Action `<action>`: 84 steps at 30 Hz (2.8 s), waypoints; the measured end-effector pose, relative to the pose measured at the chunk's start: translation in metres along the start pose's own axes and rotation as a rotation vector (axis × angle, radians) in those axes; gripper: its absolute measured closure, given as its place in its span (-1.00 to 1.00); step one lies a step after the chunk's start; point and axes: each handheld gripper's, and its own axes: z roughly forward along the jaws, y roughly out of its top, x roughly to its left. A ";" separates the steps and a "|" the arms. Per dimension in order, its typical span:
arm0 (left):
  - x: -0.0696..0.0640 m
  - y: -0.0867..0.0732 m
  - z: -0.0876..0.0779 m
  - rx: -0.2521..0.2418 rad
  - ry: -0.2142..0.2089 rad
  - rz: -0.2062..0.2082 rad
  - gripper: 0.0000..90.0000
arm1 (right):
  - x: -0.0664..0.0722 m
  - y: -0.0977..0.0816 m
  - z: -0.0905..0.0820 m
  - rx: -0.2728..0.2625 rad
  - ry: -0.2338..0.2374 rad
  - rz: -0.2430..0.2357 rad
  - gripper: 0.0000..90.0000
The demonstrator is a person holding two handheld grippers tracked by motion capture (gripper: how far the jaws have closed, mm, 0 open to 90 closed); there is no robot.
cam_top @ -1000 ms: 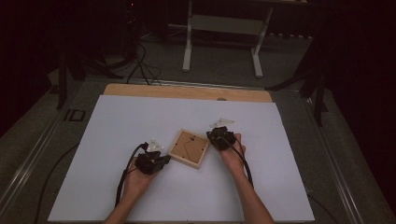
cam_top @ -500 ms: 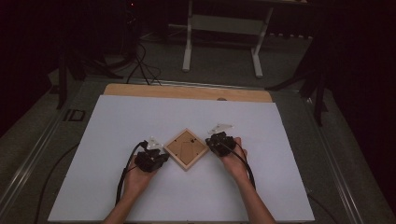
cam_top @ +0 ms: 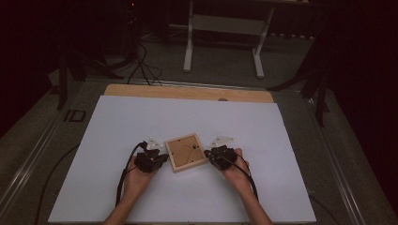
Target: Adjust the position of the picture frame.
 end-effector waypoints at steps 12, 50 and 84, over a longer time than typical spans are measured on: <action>-0.002 -0.005 -0.005 0.006 0.000 -0.010 0.99 | 0.015 -0.013 -0.007 -0.053 0.021 0.010 1.00; -0.021 -0.014 -0.021 0.031 0.031 0.019 0.99 | 0.025 -0.022 -0.011 -0.078 0.036 0.013 1.00; -0.010 -0.016 -0.023 0.024 0.019 -0.045 0.99 | 0.031 -0.018 -0.006 -0.093 0.028 0.016 1.00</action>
